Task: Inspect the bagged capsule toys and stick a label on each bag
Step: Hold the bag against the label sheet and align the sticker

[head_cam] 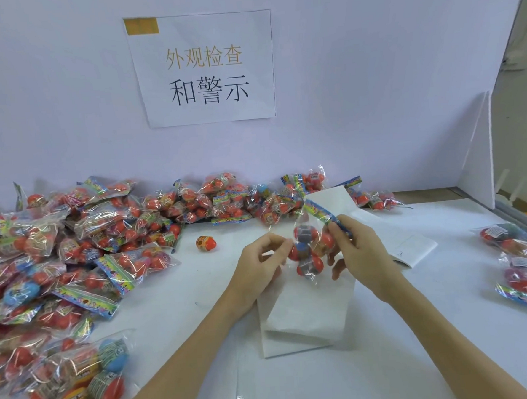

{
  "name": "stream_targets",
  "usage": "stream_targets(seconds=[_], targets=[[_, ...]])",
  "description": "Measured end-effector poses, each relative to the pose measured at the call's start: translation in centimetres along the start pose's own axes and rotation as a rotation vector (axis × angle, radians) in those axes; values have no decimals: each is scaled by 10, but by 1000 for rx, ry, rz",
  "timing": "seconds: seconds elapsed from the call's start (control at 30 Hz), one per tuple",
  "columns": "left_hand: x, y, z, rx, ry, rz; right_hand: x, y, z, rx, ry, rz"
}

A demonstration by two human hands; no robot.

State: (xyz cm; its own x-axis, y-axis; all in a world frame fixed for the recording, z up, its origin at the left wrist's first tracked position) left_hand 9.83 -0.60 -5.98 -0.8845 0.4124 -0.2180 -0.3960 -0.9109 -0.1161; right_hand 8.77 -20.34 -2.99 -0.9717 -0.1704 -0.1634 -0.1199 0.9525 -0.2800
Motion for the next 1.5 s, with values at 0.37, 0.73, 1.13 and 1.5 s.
stream_targets(seconds=[0.37, 0.73, 1.13, 1.5], targets=[[-2, -13, -1, 168, 18, 70, 2, 5, 8, -457, 61, -6], [-5, -6, -7, 333, -45, -5, 3, 5, 2, -288, 23, 50], [1, -19, 3, 245, 37, 287, 6, 30, 1, -105, 76, -168], [-1, -5, 13, 219, 45, 119, 12, 12, -16, 131, -201, 92]])
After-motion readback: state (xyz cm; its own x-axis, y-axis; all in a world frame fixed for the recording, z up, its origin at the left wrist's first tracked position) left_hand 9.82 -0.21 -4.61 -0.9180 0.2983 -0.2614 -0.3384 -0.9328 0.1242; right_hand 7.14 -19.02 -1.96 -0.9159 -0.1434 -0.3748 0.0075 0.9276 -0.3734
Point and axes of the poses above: each hand's wrist, its own x-axis away from the middle knuckle, its own y-axis out of the palm, z = x × y, the point moved 6 cm from there along -x, towards the middle knuckle, and after that the axes turned 13 degrees about -z, right-handed, at the moved point
